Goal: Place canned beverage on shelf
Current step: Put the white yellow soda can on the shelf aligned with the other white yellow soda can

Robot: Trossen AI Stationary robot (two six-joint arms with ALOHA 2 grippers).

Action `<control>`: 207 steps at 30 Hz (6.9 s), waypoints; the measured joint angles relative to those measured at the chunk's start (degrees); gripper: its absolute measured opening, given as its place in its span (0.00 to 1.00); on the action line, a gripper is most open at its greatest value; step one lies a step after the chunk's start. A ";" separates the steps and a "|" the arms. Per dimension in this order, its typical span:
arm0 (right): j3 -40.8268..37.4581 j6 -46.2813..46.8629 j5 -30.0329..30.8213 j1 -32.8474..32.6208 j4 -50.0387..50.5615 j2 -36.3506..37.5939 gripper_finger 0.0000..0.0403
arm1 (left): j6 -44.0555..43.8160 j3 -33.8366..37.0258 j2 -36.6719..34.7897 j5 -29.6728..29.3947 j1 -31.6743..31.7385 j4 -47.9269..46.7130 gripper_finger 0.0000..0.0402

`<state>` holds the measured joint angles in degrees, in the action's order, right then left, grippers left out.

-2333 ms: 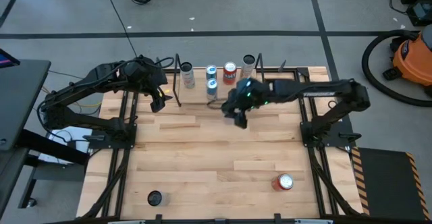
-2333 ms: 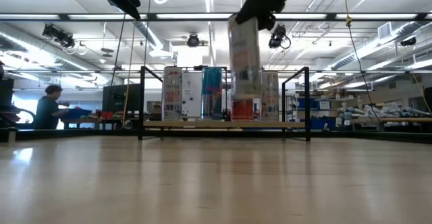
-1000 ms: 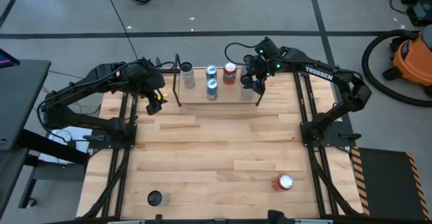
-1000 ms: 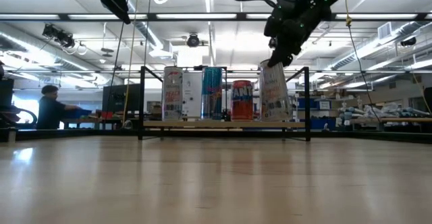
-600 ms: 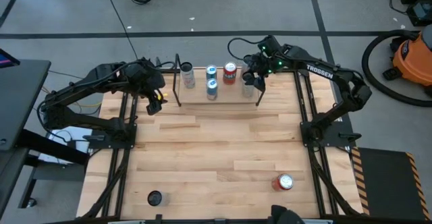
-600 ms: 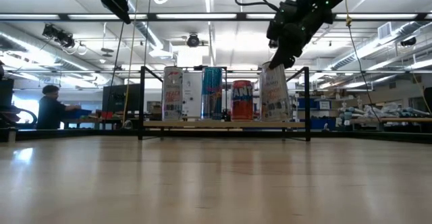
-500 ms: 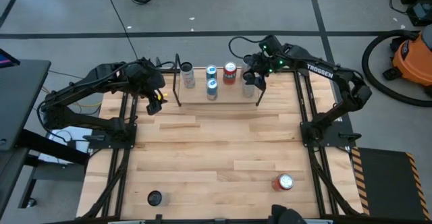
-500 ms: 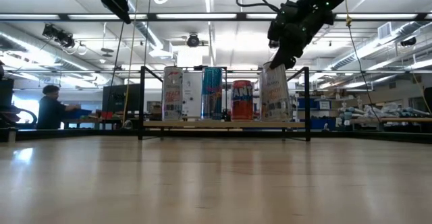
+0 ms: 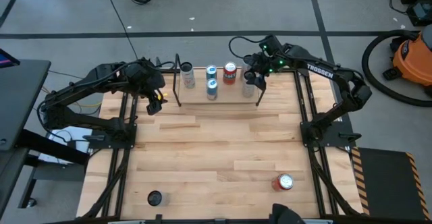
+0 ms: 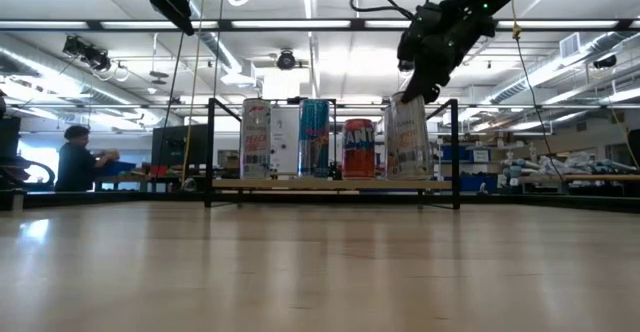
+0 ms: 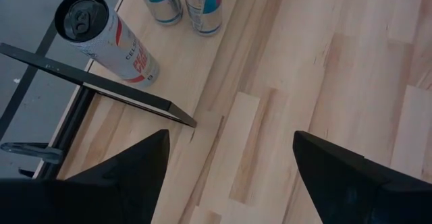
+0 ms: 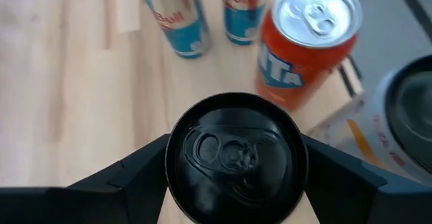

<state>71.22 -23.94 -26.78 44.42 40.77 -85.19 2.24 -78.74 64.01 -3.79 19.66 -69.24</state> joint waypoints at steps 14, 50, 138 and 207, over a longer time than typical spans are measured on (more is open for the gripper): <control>-0.04 0.09 3.34 -1.42 -0.08 0.00 0.76 | 0.07 0.00 0.00 0.00 0.00 0.08 0.79; 0.04 26.74 21.01 -9.68 2.27 5.68 0.76 | 1.49 0.00 0.00 -0.02 -0.01 1.48 0.79; 0.02 48.36 44.91 -20.35 5.73 3.53 0.72 | 0.35 0.00 0.00 0.00 -0.02 1.27 0.79; -0.11 -0.02 9.17 -1.92 5.41 3.52 0.87 | -0.11 0.00 0.00 0.00 -0.01 1.26 0.79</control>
<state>71.11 -23.97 -17.61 42.50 46.18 -81.67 2.13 -78.74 64.01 -3.79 19.65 -67.99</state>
